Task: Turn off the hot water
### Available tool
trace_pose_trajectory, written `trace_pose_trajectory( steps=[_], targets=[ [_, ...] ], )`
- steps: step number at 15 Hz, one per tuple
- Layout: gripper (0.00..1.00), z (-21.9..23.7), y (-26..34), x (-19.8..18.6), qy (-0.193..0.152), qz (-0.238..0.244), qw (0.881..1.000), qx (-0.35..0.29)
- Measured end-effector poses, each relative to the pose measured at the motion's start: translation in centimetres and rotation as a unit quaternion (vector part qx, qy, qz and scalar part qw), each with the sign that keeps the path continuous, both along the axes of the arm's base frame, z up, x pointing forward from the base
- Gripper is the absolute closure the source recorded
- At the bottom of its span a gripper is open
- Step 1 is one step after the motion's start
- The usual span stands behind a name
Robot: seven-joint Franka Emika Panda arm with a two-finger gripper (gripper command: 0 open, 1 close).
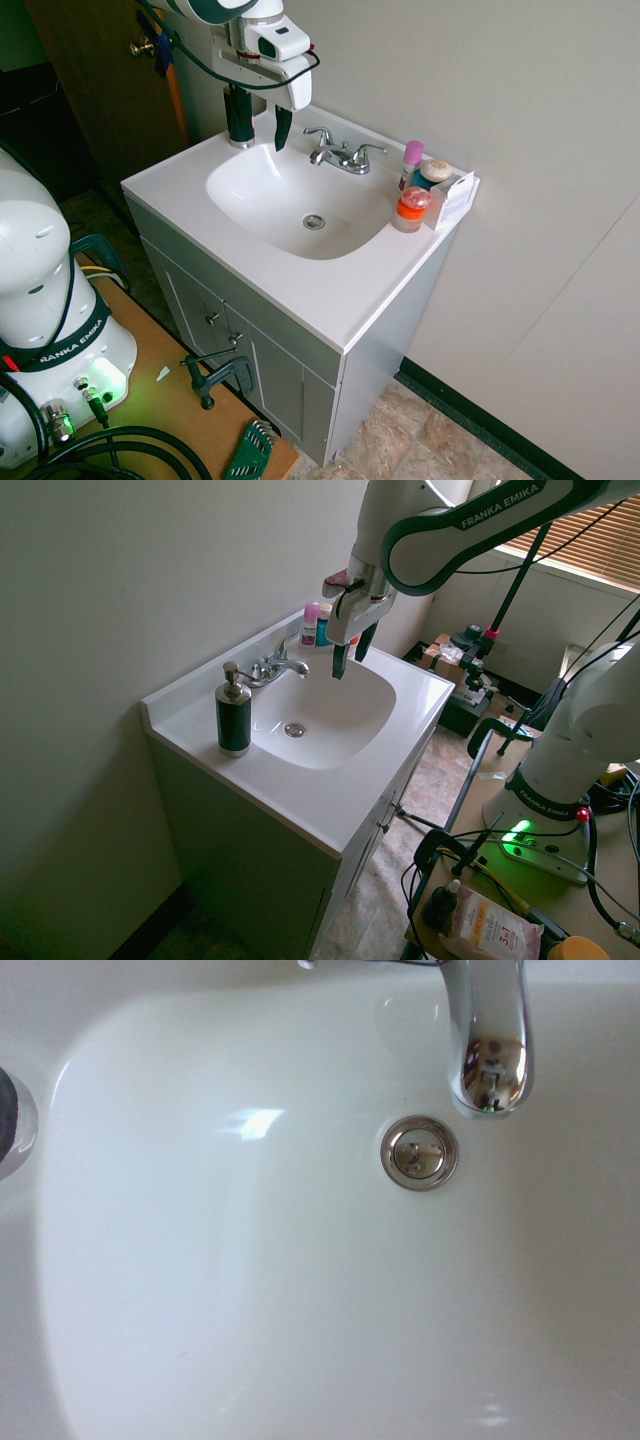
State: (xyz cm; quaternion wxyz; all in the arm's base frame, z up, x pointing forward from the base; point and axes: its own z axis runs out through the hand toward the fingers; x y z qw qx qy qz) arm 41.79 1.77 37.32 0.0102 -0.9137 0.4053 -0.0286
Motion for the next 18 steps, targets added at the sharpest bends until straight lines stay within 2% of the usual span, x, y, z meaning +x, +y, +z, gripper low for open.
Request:
trace_pose_trajectory(
  steps=[4,6,12,18],
  targets=[
    [0.0,0.1,0.1,0.4,-0.006,0.003,1.0,-0.014],
    [0.0,0.2,0.6,2.6,-0.034,-0.008,0.998,-0.044],
    [0.0,-3.3,1.9,11.4,-0.068,-0.036,0.99,-0.12],
    [0.0,-6.0,2.5,14.9,-0.077,-0.031,0.986,-0.142]
  ],
)
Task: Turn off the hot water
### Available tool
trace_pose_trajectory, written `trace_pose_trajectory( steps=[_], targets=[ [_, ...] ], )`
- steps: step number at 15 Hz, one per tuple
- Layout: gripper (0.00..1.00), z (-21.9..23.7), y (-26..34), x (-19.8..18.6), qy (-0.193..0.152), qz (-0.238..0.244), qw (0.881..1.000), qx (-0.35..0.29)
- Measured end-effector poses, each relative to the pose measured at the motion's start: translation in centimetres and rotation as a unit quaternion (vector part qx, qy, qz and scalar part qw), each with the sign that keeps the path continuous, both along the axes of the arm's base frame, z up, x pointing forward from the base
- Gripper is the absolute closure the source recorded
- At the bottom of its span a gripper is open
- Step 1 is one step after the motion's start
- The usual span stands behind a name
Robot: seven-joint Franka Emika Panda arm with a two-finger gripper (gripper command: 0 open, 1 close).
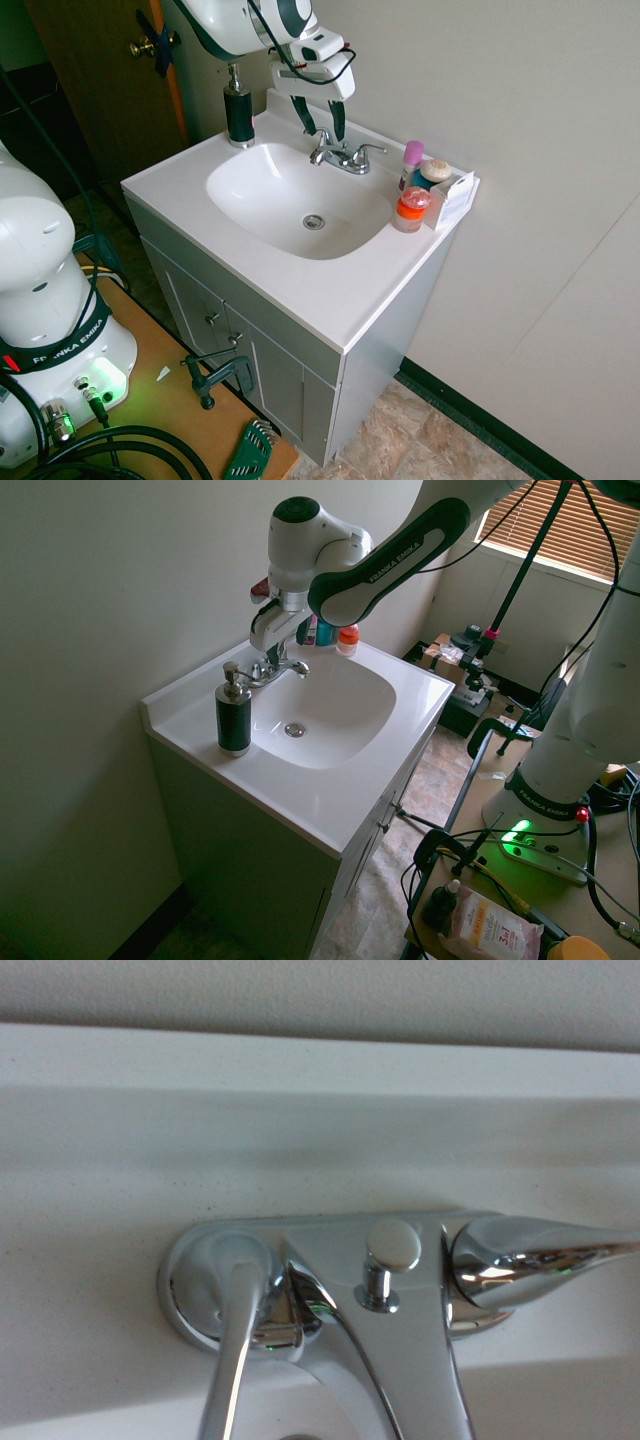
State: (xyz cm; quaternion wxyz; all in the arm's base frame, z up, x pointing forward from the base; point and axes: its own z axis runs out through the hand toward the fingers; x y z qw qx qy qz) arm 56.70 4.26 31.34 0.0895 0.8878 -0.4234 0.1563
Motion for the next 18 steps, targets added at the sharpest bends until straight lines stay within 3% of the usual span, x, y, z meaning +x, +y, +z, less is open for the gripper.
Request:
trace_pose_trajectory(
  steps=[8,12,18],
  targets=[
    [0.0,-1.5,2.7,3.7,-0.011,0.018,1.0,0.006],
    [0.0,-1.7,2.7,3.6,-0.004,0.013,1.0,0.019],
    [0.0,1.6,0.1,-5.9,0.032,0.023,0.997,0.065]
  ],
)
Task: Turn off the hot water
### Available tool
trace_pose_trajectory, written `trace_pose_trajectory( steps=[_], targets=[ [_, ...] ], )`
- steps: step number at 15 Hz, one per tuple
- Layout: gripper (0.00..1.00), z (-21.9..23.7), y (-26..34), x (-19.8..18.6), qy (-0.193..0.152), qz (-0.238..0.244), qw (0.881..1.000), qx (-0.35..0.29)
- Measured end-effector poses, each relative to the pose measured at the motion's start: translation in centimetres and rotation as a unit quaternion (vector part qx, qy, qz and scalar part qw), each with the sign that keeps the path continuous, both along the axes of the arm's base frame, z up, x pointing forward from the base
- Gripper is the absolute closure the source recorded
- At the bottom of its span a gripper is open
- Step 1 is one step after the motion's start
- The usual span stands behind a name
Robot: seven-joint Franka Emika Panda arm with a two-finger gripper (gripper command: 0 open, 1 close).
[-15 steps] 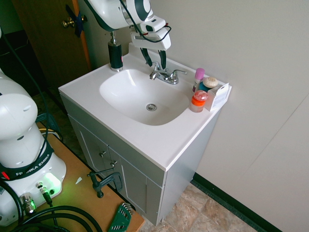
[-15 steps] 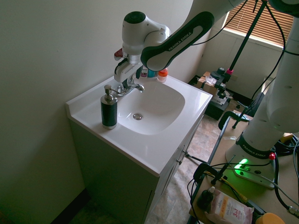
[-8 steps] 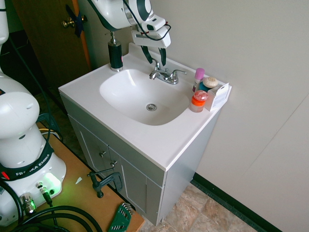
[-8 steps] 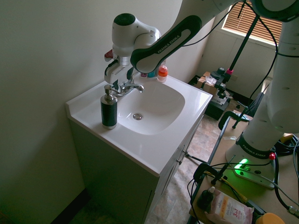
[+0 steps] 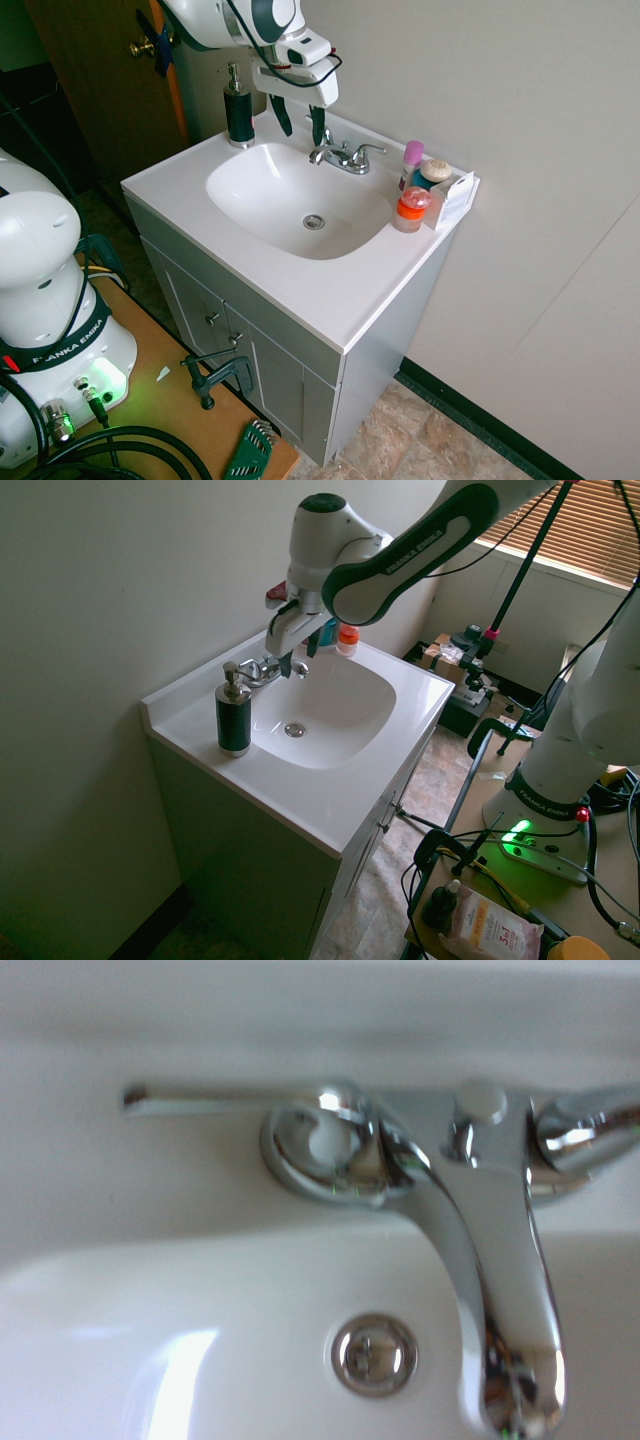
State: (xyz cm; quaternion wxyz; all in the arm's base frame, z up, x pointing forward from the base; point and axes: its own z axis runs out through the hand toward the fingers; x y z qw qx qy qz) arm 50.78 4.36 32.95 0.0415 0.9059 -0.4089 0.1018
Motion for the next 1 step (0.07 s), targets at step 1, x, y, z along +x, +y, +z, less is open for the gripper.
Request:
trace_pose_trajectory(
  steps=[1],
  targets=[
    [0.0,0.57,-0.1,-1.38,0.003,0.005,1.0,0.007]
  ],
)
